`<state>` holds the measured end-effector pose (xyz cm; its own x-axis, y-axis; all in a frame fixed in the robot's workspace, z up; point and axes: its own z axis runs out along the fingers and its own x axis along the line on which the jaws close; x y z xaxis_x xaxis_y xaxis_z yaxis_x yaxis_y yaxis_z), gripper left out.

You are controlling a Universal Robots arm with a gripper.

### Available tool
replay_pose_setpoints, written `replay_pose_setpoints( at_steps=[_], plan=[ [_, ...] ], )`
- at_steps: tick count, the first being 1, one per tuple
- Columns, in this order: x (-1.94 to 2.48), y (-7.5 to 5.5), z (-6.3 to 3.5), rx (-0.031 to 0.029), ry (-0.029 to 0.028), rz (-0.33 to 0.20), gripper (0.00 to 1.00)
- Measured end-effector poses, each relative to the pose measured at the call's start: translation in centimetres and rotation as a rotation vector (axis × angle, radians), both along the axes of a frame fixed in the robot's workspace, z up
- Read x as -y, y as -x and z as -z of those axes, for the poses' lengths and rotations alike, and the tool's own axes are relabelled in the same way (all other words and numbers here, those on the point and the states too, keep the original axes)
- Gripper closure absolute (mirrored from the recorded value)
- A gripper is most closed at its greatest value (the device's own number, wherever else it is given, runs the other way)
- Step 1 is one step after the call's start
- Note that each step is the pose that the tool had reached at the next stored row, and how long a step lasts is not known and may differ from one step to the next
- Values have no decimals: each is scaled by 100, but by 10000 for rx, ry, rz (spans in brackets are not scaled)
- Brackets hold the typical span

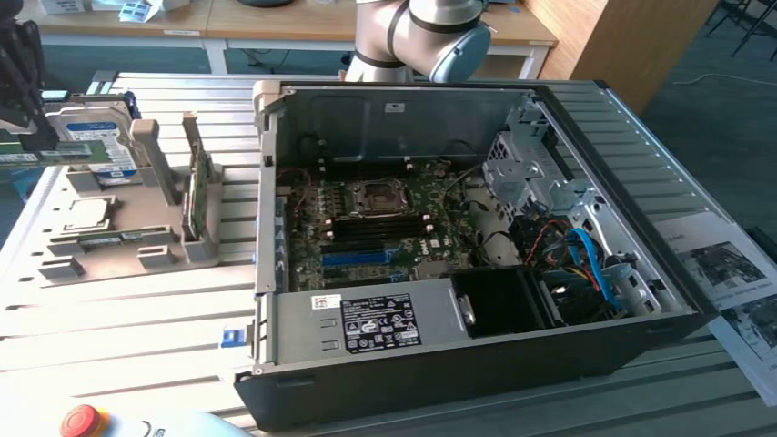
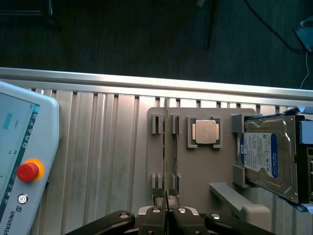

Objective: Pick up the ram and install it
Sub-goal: 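Pick up the ram and move it above insertion slot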

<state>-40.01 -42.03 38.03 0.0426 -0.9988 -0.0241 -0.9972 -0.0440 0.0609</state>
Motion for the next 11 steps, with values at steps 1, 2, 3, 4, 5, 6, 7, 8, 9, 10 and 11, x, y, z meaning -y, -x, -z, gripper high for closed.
replay_pose_setpoints(
  at_steps=[1,2,3,4,5,6,7,8,9,10,11],
  plan=[
    [0,0,0,0,0,0,89],
    [0,0,0,0,0,0,89],
    [0,0,-4,-2,1,0,89],
    [0,0,-14,-4,3,0,89],
    [0,0,-30,-3,2,0,89],
    [0,0,-49,-3,1,1,89],
    [0,0,-69,-4,2,1,89],
    [0,0,-86,-3,0,0,89],
    [0,0,-102,-5,2,0,89],
    [0,0,-119,-5,1,0,89],
    [0,0,-134,-5,1,1,89]
  ],
)
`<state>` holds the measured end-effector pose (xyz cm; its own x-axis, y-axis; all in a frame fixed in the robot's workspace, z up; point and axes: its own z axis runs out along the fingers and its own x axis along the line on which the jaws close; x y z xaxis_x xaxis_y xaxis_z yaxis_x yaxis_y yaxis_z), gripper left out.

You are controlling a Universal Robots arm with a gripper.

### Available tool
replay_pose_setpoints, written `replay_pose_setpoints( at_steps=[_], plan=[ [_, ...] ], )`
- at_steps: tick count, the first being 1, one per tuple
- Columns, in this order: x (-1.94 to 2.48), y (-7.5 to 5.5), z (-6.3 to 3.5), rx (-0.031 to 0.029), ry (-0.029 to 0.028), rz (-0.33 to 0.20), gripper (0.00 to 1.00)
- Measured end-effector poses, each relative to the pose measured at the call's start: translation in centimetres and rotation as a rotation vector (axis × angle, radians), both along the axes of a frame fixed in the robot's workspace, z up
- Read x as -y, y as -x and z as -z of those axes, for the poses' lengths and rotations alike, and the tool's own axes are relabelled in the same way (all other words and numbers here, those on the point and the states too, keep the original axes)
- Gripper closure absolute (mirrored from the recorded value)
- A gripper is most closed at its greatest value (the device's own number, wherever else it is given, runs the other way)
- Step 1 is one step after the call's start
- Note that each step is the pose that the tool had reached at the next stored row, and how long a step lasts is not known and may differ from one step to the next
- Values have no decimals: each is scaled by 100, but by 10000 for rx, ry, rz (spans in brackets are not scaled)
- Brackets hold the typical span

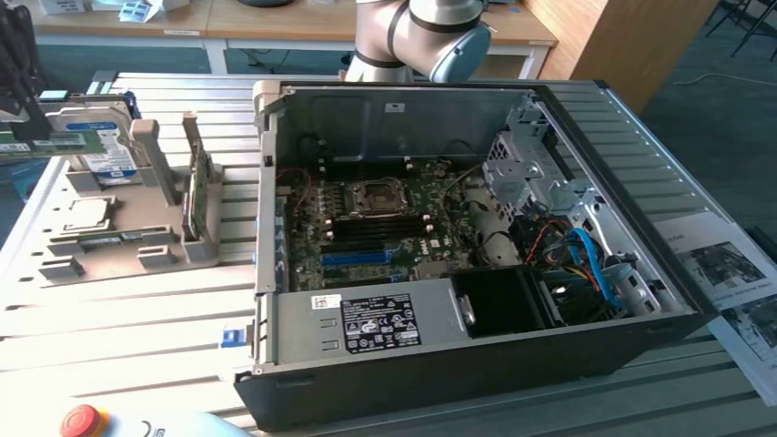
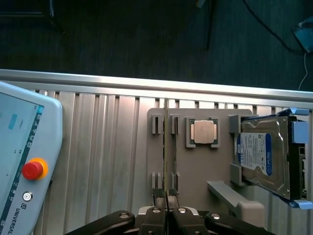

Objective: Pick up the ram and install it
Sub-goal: 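Pick up the ram and move it above insertion slot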

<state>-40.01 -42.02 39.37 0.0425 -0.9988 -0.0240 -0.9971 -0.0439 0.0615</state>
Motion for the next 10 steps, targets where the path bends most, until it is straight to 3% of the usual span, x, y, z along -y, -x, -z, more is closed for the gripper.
replay_pose_setpoints(
  at_steps=[10],
  plan=[
    [10,-20,-13,-14,1,-1,89]
  ],
)
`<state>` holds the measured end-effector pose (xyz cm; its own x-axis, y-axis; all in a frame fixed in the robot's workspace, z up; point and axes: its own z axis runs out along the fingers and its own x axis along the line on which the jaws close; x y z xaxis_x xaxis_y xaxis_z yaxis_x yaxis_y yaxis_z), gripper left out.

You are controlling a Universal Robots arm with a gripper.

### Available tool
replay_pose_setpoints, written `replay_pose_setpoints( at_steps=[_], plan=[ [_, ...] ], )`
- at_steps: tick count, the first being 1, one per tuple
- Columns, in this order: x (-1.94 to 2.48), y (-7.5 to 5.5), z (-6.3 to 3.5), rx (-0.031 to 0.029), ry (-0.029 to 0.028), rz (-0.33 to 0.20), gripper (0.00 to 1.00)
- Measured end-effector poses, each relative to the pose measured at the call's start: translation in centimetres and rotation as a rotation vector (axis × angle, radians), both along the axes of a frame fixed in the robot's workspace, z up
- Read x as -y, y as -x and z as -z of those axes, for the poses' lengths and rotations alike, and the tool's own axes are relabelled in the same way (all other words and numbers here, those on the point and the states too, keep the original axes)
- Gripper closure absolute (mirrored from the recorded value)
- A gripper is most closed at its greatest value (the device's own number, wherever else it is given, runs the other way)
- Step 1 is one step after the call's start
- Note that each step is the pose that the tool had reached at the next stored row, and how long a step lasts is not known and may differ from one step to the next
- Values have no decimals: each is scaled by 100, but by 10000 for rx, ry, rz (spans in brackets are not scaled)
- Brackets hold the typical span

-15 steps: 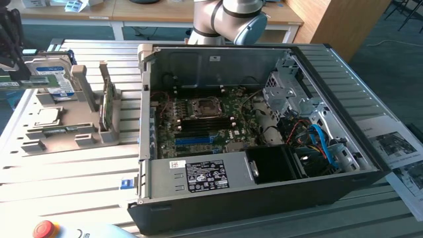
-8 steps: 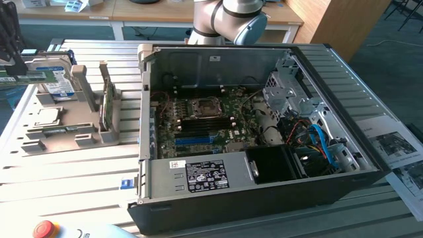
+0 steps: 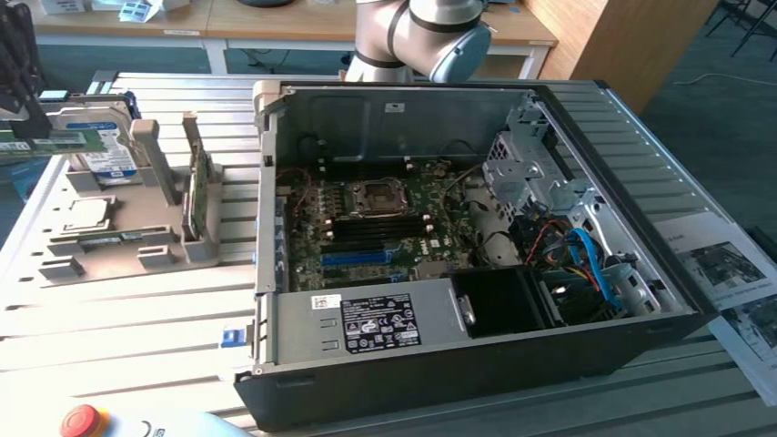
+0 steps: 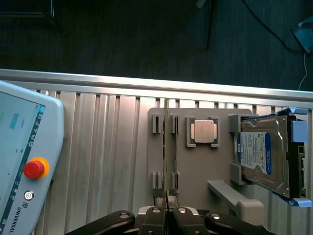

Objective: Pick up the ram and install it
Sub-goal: 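Pick up the ram and move it above insertion slot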

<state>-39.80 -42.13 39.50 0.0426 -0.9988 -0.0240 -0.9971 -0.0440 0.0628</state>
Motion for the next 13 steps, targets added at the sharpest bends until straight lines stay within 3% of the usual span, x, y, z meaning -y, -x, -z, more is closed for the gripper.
replay_pose_setpoints(
  at_steps=[7,13],
  plan=[
    [24,-104,1,-32,-2,0,89],
    [39,-276,1,-67,-1,0,89]
  ],
)
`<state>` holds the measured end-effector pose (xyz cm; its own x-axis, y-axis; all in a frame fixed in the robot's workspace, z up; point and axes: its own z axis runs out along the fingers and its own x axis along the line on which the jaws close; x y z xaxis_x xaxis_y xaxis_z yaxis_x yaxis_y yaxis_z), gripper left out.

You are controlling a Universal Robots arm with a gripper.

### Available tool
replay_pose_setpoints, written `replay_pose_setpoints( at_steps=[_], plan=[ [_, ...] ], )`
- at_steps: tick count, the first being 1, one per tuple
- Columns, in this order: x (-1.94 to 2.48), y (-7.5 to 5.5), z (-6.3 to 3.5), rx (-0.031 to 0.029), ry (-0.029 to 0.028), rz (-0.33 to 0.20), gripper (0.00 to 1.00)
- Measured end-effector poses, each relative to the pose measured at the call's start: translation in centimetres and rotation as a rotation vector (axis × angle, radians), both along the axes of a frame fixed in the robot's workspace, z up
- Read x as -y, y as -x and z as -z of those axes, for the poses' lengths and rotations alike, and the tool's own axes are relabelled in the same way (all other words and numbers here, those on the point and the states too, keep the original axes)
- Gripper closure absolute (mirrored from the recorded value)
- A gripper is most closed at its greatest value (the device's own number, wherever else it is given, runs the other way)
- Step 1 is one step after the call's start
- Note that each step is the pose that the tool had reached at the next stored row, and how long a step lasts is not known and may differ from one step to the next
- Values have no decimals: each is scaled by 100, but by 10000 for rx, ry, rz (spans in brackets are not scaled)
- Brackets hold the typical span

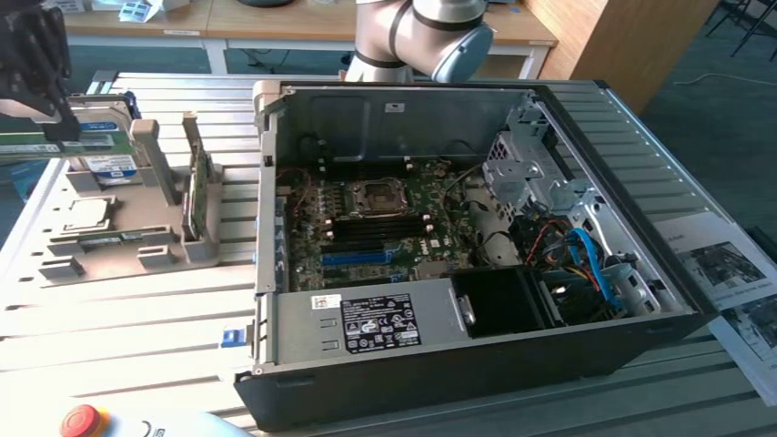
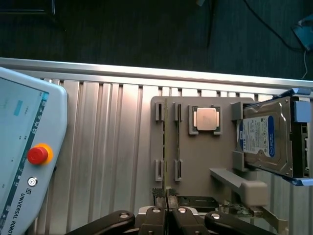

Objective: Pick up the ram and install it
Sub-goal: 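Pick up the ram and move it above insertion slot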

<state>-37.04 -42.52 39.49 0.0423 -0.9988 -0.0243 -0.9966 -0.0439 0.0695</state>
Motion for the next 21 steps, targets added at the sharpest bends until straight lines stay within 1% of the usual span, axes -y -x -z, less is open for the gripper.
replay_pose_setpoints(
  at_steps=[6,21],
  plan=[
    [15,-194,0,-42,0,-2,89],
    [41,-601,0,-149,-1,0,89]
  ],
)
